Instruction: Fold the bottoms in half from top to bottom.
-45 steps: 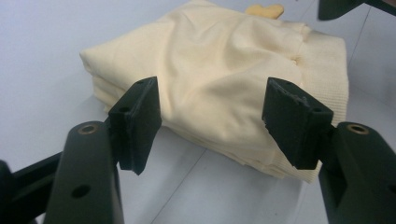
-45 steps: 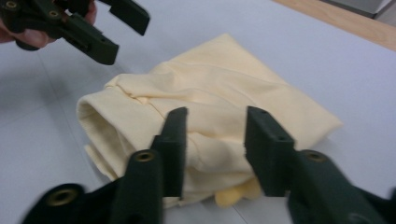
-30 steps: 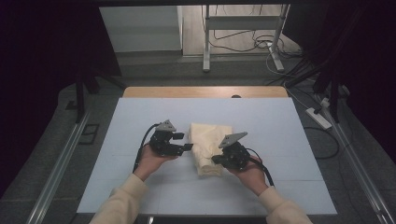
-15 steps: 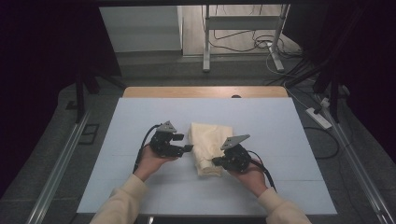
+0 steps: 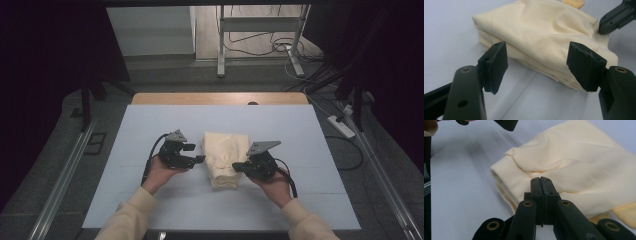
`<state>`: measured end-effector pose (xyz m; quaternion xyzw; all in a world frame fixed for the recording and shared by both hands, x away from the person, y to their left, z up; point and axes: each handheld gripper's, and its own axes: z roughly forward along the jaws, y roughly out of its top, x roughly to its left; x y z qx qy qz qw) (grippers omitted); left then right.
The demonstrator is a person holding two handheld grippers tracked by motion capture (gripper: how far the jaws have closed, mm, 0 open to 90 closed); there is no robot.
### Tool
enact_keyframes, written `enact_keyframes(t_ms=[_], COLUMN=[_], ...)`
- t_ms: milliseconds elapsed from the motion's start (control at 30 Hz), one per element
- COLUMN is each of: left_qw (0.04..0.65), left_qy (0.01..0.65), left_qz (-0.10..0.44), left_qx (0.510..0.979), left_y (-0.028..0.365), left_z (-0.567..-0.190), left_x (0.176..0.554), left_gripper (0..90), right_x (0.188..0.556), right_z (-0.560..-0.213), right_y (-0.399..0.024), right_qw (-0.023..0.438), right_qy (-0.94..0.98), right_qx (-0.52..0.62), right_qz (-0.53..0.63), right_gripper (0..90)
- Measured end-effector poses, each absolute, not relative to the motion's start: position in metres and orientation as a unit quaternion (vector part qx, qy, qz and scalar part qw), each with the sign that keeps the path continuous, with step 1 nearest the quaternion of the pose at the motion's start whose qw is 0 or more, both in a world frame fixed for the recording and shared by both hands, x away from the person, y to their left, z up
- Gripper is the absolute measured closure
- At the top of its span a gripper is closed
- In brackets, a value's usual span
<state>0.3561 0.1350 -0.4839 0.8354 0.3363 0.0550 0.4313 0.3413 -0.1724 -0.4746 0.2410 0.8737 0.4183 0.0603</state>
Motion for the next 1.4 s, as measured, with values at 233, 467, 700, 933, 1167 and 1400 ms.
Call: enact_keyframes(t_ms=[233, 467, 700, 933, 1167, 1400], left_qw=[0.43, 0.429, 0.426, 0.426, 0.421, 0.417], left_qy=[0.341, 0.342, 0.346, 0.348, 0.353, 0.359], left_qz=[0.055, 0.056, 0.059, 0.067, 0.07, 0.07], left_qx=[0.834, 0.834, 0.834, 0.833, 0.832, 0.832], left_y=[0.138, 0.139, 0.142, 0.152, 0.169, 0.179], left_z=[-0.484, -0.484, -0.484, -0.482, -0.487, -0.493], left_x=[0.356, 0.355, 0.346, 0.331, 0.311, 0.295], left_gripper=[32.4, 31.8, 30.7, 30.0, 29.8, 29.5], right_x=[0.347, 0.349, 0.347, 0.339, 0.327, 0.318], right_z=[-0.472, -0.473, -0.472, -0.47, -0.473, -0.482], right_y=[-0.186, -0.193, -0.202, -0.221, -0.243, -0.269], right_qw=[0.067, 0.075, 0.082, 0.101, 0.118, 0.118], right_qy=[0.867, 0.868, 0.867, 0.86, 0.849, 0.847], right_qx=[0.253, 0.257, 0.264, 0.285, 0.299, 0.314], right_qz=[0.425, 0.418, 0.414, 0.412, 0.42, 0.412], right_gripper=[88.4, 88.4, 87.6, 71.4, 45.9, 40.1])
